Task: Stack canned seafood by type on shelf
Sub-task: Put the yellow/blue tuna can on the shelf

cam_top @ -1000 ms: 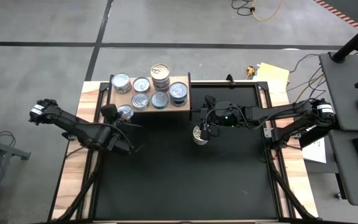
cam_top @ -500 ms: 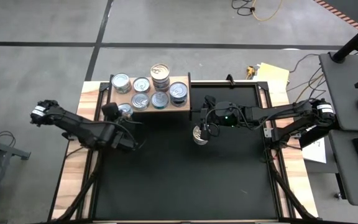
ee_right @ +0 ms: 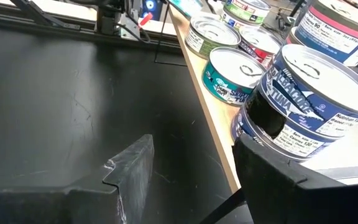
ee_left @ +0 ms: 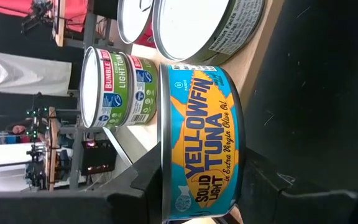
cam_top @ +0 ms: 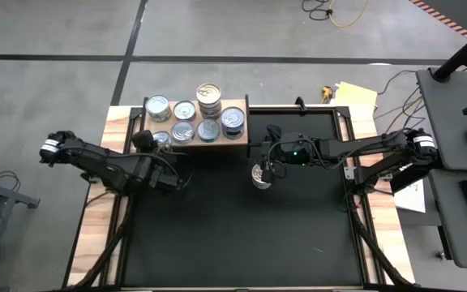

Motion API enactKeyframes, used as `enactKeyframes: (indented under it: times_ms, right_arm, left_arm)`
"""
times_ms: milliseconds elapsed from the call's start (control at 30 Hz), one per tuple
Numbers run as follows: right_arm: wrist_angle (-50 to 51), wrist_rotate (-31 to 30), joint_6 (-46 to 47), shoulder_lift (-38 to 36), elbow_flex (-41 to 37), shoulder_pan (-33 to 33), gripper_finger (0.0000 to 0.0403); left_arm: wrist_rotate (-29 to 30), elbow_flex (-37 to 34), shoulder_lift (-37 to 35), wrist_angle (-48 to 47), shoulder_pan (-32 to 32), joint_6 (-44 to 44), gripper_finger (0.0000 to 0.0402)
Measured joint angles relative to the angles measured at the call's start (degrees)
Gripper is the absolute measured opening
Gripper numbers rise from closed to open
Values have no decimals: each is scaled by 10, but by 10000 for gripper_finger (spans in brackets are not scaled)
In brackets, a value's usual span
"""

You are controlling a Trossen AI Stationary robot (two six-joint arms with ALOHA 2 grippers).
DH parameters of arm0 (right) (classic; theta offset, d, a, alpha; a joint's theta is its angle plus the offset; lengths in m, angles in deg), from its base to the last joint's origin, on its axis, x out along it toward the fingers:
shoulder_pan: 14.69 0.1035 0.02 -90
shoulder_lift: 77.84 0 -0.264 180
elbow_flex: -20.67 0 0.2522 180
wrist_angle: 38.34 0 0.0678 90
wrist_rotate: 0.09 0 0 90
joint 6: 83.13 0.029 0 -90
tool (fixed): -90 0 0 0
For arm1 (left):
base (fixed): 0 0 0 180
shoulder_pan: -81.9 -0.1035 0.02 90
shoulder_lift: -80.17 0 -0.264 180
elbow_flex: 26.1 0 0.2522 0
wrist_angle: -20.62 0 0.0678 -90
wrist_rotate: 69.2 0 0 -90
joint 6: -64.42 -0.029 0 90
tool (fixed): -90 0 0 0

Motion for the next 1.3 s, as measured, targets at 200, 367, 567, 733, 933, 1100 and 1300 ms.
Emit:
enactKeyframes:
  times_ms: [200,367,567,733,933,1100,1300]
  right_arm:
    - [0,0,0,0,0,0,208]
    - [0,0,0,0,0,0,212]
    - [0,0,0,0,0,0,210]
    - [-1,0,0,0,0,0,208]
    - [-1,0,0,0,0,0,213]
    - [-1,0,0,0,0,0,208]
    - [-1,0,0,0,0,0,211]
  left_arm:
    - [0,0,0,0,-9,0,130]
    - [0,0,0,0,-21,0,130]
    - [1,0,0,0,-31,-5,130]
    - [1,0,0,0,-34,-6,130]
    - [1,0,0,0,-34,-6,130]
    - [0,0,0,0,-34,-6,130]
    - [0,0,0,0,-34,-7,130]
